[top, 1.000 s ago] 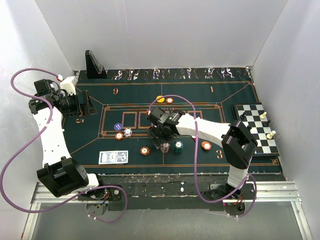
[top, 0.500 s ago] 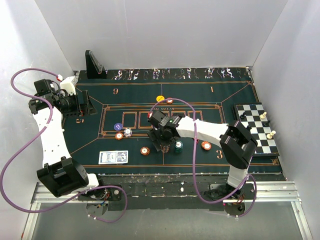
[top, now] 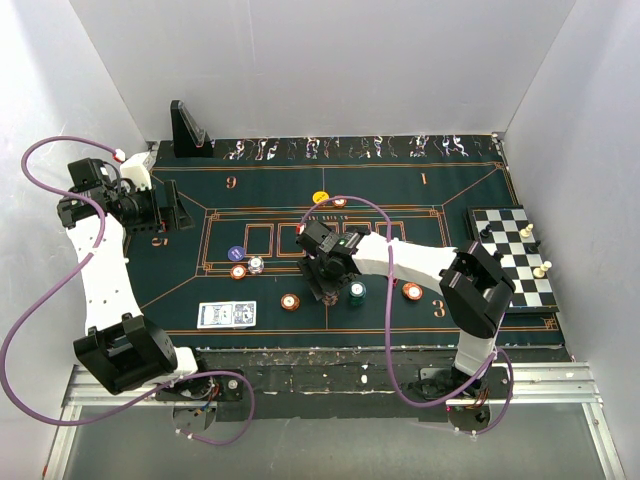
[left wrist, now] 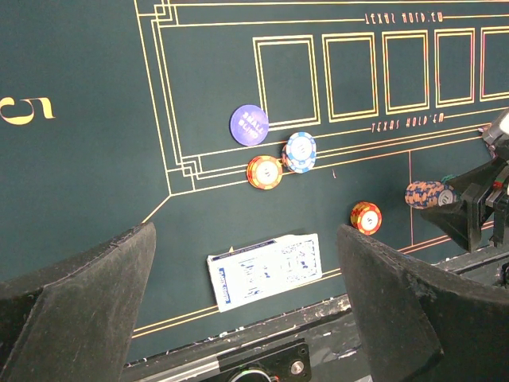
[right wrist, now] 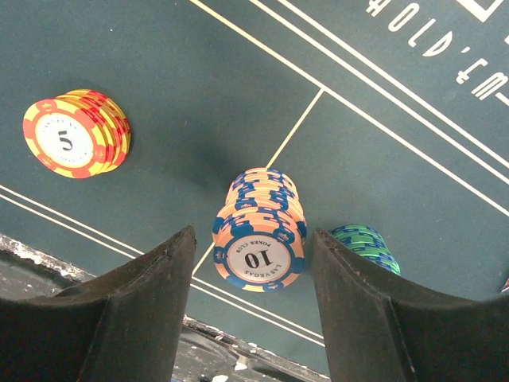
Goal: Distribute texas hold em gaming equipment
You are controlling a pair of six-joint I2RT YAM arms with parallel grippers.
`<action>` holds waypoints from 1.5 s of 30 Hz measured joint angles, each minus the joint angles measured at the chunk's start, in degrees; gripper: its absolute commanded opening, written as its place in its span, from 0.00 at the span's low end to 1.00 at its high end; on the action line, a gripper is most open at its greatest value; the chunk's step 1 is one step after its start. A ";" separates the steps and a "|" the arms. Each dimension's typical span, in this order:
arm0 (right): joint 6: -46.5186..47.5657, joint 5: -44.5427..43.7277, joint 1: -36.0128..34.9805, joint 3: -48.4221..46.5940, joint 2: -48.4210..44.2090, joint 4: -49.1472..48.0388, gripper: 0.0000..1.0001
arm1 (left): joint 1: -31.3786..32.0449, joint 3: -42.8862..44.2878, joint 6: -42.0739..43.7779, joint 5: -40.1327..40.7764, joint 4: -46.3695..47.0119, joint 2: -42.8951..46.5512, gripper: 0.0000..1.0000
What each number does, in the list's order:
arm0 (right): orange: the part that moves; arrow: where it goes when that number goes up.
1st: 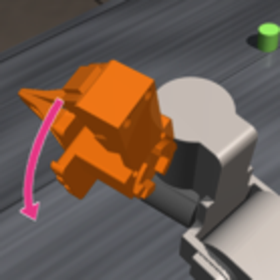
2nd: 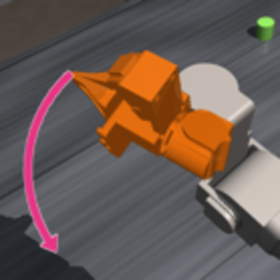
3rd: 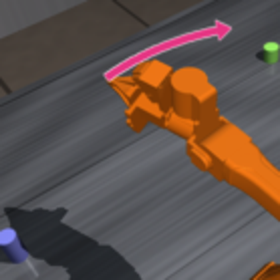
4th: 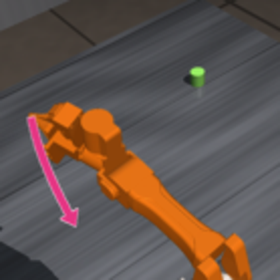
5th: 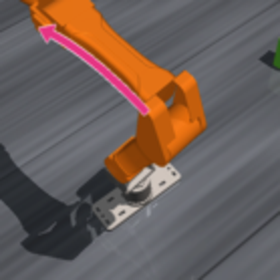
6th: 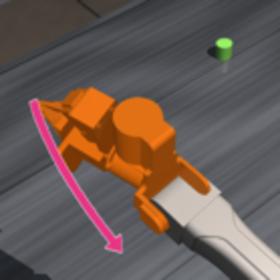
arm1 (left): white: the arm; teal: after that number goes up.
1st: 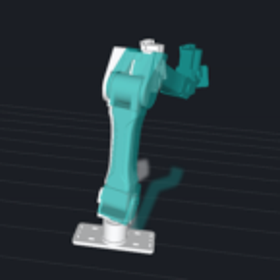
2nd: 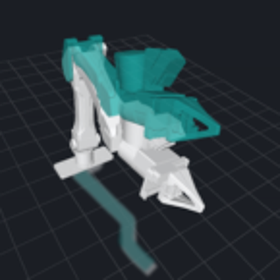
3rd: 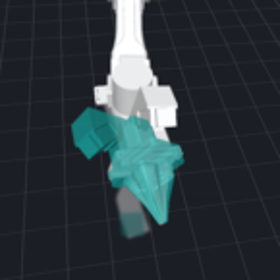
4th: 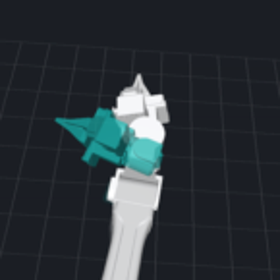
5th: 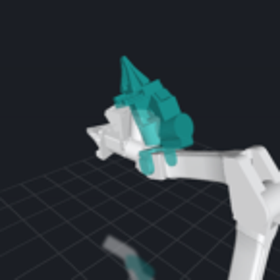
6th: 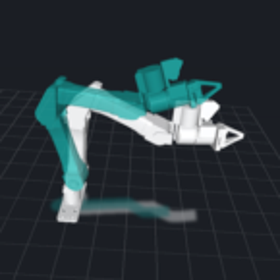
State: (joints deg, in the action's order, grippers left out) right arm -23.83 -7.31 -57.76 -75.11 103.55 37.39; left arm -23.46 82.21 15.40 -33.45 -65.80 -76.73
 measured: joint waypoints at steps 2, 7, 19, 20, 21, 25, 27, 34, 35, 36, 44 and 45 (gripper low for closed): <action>0.02 -0.04 0.00 0.07 0.00 0.00 0.68 | 0.00 0.00 0.00 0.00 0.02 0.00 0.98; 0.00 -0.07 0.00 1.01 0.00 0.04 0.65 | 0.00 0.00 0.00 0.00 0.04 0.00 0.98; -0.07 -0.04 0.00 1.03 0.09 0.02 0.34 | 0.00 0.00 0.00 0.02 0.07 0.00 0.98; -0.04 -0.04 0.00 1.03 0.09 0.02 0.30 | 0.00 0.00 0.00 0.02 0.07 -0.02 0.98; -0.04 -0.04 0.00 1.03 0.09 0.04 0.28 | 0.00 0.00 0.00 0.02 0.07 0.00 0.98; 0.00 -0.11 0.00 0.96 0.09 0.13 0.24 | 0.00 0.00 0.00 0.02 0.07 0.00 0.98; 0.02 -0.42 0.00 0.72 0.09 0.50 0.23 | 0.00 0.00 0.00 0.02 0.07 0.00 0.98; 0.98 -1.99 0.39 -3.13 -0.22 3.56 0.20 | 0.00 0.00 0.00 0.02 0.07 -0.02 0.98; 1.20 -2.08 0.59 -3.80 -0.48 3.80 0.20 | 0.00 0.00 0.00 0.02 0.07 -0.02 0.98; 1.33 -2.03 0.87 -4.31 -0.83 4.04 0.19 | 0.00 0.00 0.00 0.02 0.07 -0.02 0.98; 2.32 -1.62 12.02 -12.11 -2.08 5.90 0.13 | 0.00 0.02 -0.26 -0.07 0.11 -0.13 0.98; 2.54 -1.75 13.94 -14.03 -1.42 6.23 0.13 | 0.00 0.02 -0.37 -0.11 0.13 -0.24 0.98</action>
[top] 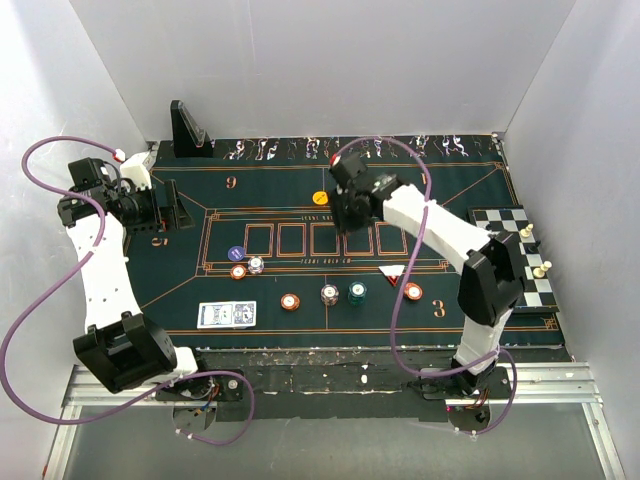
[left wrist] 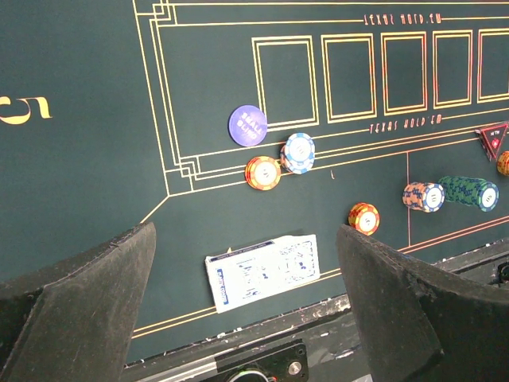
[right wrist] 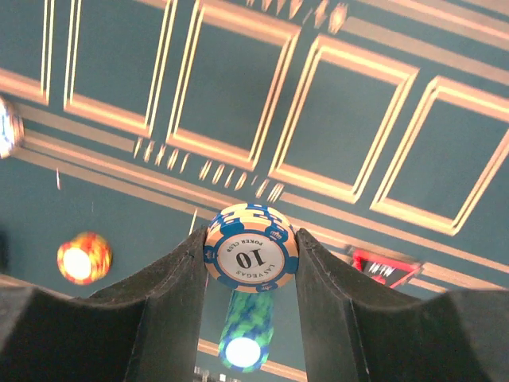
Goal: Distribute texas hold em gaming equipment
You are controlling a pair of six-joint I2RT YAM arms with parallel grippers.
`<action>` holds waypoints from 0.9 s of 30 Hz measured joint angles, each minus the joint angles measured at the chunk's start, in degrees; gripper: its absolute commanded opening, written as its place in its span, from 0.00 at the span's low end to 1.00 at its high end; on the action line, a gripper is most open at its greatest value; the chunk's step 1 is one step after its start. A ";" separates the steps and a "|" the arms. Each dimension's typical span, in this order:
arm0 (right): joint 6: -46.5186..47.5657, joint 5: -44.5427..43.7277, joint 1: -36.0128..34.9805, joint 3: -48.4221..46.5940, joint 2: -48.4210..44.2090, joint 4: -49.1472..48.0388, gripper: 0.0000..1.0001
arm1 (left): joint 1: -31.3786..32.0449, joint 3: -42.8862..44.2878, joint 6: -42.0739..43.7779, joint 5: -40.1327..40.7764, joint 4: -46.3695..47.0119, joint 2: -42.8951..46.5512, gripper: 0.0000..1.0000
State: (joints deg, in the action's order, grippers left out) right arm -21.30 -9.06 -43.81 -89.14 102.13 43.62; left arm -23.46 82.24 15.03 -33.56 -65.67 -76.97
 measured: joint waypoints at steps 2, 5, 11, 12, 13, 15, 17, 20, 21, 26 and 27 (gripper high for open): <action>0.44 -0.50 3.34 -4.52 2.40 0.20 0.12 | 0.00 0.00 -0.07 -0.13 0.07 -0.35 0.98; 0.79 -1.66 7.87 -12.26 8.26 -0.09 0.11 | 0.00 -0.02 -0.15 -0.37 0.15 -0.85 0.98; 1.16 -3.37 13.25 -23.21 21.31 -0.02 0.10 | 0.00 -0.02 -0.07 -0.39 0.33 -1.01 0.98; 1.14 -3.41 14.01 -24.46 23.26 -0.09 0.10 | 0.00 -0.02 -0.04 -0.39 0.35 -1.05 0.98; 1.07 -3.45 14.73 -25.55 24.98 -0.02 0.10 | 0.00 -0.02 -0.04 -0.39 0.35 -1.16 0.98; 0.92 -3.39 15.91 -27.10 27.87 -0.02 0.10 | 0.00 -0.04 0.00 -0.39 0.37 -1.38 0.98; 0.90 -3.23 16.79 -28.85 30.38 0.00 0.10 | 0.00 -0.04 0.20 -0.39 0.42 -1.51 0.98; 0.90 -3.26 17.90 -32.09 33.75 0.00 0.10 | 0.00 -0.13 0.44 -0.35 0.52 -1.55 0.98; 0.90 -3.23 18.12 -33.03 34.64 -0.02 0.10 | 0.00 -0.15 0.48 -0.35 0.59 -1.55 0.98; 0.94 -3.08 18.27 -35.10 37.40 -0.11 0.14 | 0.00 -0.37 0.61 -0.35 0.76 -1.57 0.98; 0.94 -2.93 18.25 -35.36 37.90 -0.09 0.14 | 0.00 -0.37 0.63 -0.35 0.79 -1.57 0.98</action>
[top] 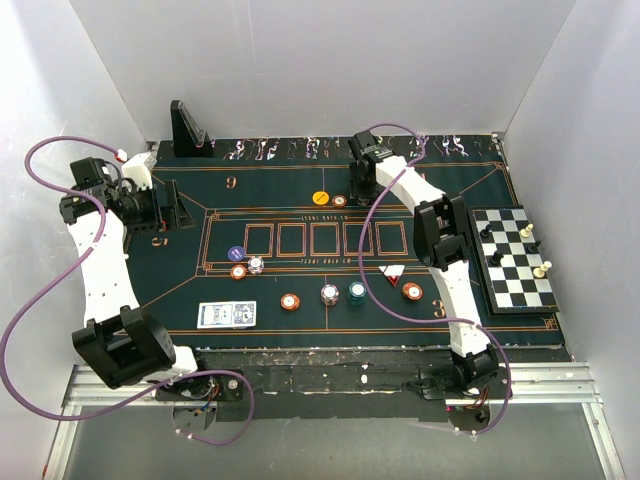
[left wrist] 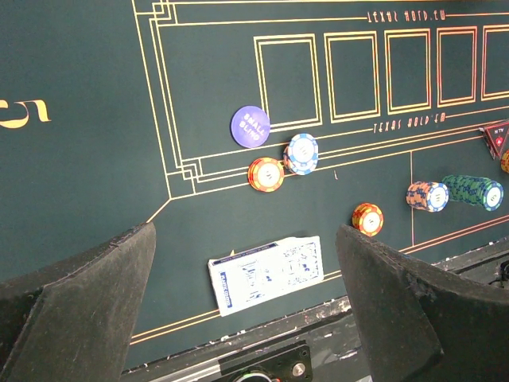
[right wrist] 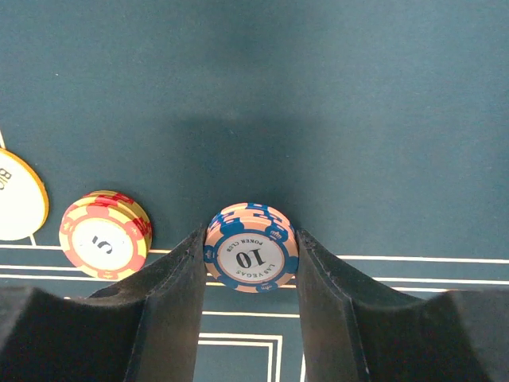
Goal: Distribute texas hold em gaming equipment
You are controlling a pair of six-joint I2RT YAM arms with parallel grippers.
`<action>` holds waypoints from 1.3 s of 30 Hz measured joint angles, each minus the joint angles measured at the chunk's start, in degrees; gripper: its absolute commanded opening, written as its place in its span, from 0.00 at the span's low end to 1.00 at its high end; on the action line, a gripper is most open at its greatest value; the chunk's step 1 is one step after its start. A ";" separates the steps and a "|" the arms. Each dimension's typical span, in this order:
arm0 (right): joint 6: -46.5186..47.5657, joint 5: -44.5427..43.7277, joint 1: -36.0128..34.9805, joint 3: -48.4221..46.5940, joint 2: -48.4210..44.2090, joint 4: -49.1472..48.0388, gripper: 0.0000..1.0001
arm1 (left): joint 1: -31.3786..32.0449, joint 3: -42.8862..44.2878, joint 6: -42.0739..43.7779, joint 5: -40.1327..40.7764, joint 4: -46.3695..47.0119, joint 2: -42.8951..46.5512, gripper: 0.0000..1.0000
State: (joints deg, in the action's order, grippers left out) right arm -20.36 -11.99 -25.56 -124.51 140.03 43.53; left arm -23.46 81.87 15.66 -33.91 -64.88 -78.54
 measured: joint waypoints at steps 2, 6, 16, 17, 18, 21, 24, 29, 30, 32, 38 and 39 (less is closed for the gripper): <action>0.02 0.22 -0.02 -0.24 0.81 0.00 0.20 | 0.00 -0.07 0.00 0.00 0.07 0.00 0.98; 0.00 0.63 -0.02 -0.46 0.87 -0.04 0.55 | 0.00 -0.87 0.00 0.07 0.52 0.00 0.98; -0.39 1.46 -0.22 -0.37 0.33 0.09 0.82 | 0.00 -1.90 -0.11 0.09 0.72 0.02 0.98; -0.42 1.42 -0.24 -0.24 -0.07 0.22 0.82 | 0.00 -1.90 -0.17 0.09 0.72 0.07 0.98; -0.42 1.38 -0.35 -0.09 -0.72 0.50 0.83 | 0.00 -1.90 -0.22 0.07 0.72 0.11 0.98; -0.39 0.70 -0.90 2.21 -5.03 1.01 0.84 | 0.00 -1.90 -0.26 0.04 0.70 0.46 0.98; -0.37 -0.11 -2.69 7.06 -13.11 1.14 0.87 | 0.00 -1.90 -0.35 0.04 0.72 1.01 0.98; -0.15 -1.36 -12.68 18.25 -28.92 0.33 0.88 | 0.00 -2.25 -0.81 -0.09 1.07 1.86 0.98; -0.22 -1.20 -15.74 20.98 -31.45 -0.22 0.89 | 0.00 -2.64 -0.92 -0.09 1.20 2.10 0.98; -0.42 -0.24 -21.75 26.58 -35.06 -1.01 0.89 | 0.00 -3.37 -1.14 -0.07 1.29 2.40 0.98; -1.40 2.95 -30.88 37.59 -35.34 -0.48 0.90 | 0.00 -4.59 -1.36 0.00 1.60 2.95 0.98; -1.60 3.19 -30.99 38.53 -34.99 -0.22 0.91 | 0.00 -4.74 -1.38 0.00 1.51 3.21 0.98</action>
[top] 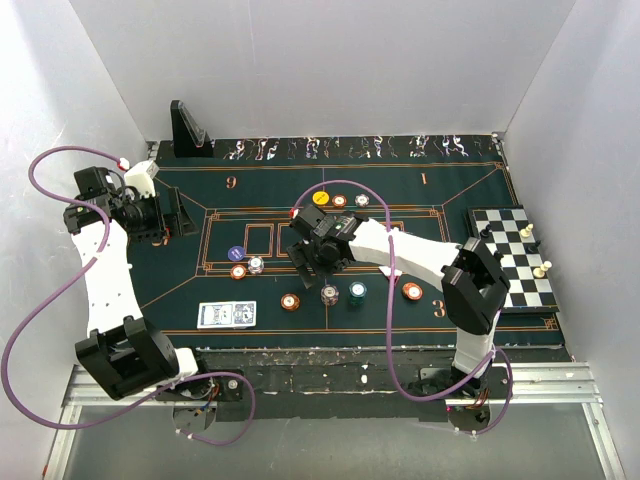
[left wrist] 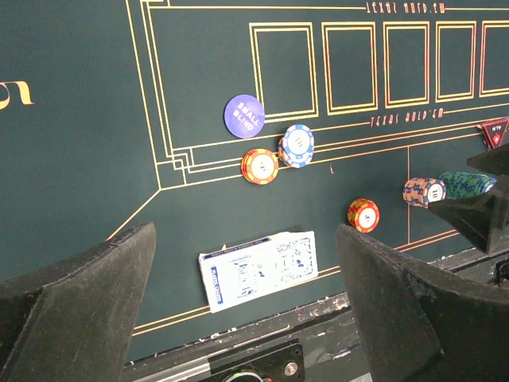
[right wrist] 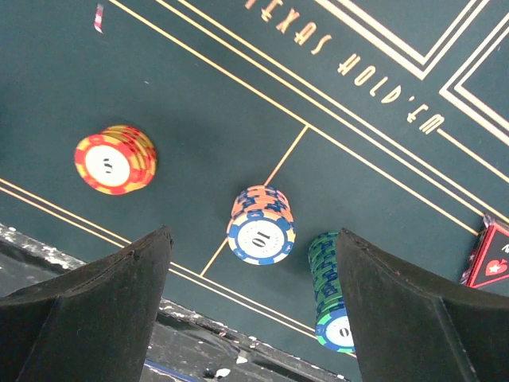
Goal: Distribute texas hold em gaming equipment
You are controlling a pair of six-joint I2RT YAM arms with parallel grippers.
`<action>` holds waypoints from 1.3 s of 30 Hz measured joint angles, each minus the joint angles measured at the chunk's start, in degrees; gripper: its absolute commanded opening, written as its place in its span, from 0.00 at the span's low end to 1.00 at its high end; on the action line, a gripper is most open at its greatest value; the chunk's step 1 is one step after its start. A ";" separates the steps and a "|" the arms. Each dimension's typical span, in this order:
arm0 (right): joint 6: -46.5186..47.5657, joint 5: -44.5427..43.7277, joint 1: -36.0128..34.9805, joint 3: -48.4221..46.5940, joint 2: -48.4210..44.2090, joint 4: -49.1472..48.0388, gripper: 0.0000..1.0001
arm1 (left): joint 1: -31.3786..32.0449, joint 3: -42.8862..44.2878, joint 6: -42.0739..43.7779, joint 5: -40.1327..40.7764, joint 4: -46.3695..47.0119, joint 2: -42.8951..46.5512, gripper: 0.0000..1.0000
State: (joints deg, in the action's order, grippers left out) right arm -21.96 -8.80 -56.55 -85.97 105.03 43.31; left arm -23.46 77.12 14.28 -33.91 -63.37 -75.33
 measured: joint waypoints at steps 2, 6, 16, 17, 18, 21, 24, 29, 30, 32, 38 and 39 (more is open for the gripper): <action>-0.35 0.15 0.07 1.09 0.48 0.24 0.91 | 0.00 -0.15 0.00 0.00 0.00 0.59 0.98; -0.42 0.17 0.15 1.31 1.33 0.17 0.91 | 0.00 -0.15 0.00 0.00 0.00 1.70 0.98; -0.68 1.77 -0.24 3.08 4.96 -1.55 0.84 | 0.00 -0.15 -0.04 0.00 0.00 2.01 0.98; -0.74 1.97 -0.35 3.32 5.35 -1.64 0.82 | 0.00 -0.15 -0.11 0.00 -0.02 2.01 0.98; -0.76 2.12 -0.42 3.39 5.73 -1.53 0.79 | 0.00 -0.15 -0.15 0.00 0.00 2.01 0.98; -0.87 2.47 -0.50 3.39 6.08 -1.62 0.71 | 0.00 -0.15 -0.17 0.02 0.00 1.99 0.98; -1.20 2.64 -0.55 3.45 6.08 -1.88 0.67 | 0.00 -0.15 -0.17 0.00 0.00 1.99 0.98; -1.62 2.60 -0.52 4.33 6.08 -2.38 0.64 | 0.00 -0.15 -0.20 0.00 0.00 1.99 0.98; -1.70 2.58 -0.48 4.59 6.08 -2.47 0.64 | 0.00 -0.15 -0.20 0.00 0.00 1.99 0.98; -1.84 2.58 -0.50 5.35 6.08 -2.58 0.63 | 0.00 -0.15 -0.20 0.00 0.00 1.99 0.98; -1.86 2.54 -0.57 6.16 6.08 -2.58 0.57 | 0.00 -0.15 -0.20 0.00 0.00 1.99 0.98; -1.86 2.54 -0.57 6.16 6.08 -2.58 0.56 | 0.00 -0.15 -0.20 0.00 0.00 1.99 0.98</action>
State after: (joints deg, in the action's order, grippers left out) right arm -23.81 -6.26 -57.12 -79.81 111.11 40.73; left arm -23.46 76.97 14.09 -33.91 -63.37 -73.34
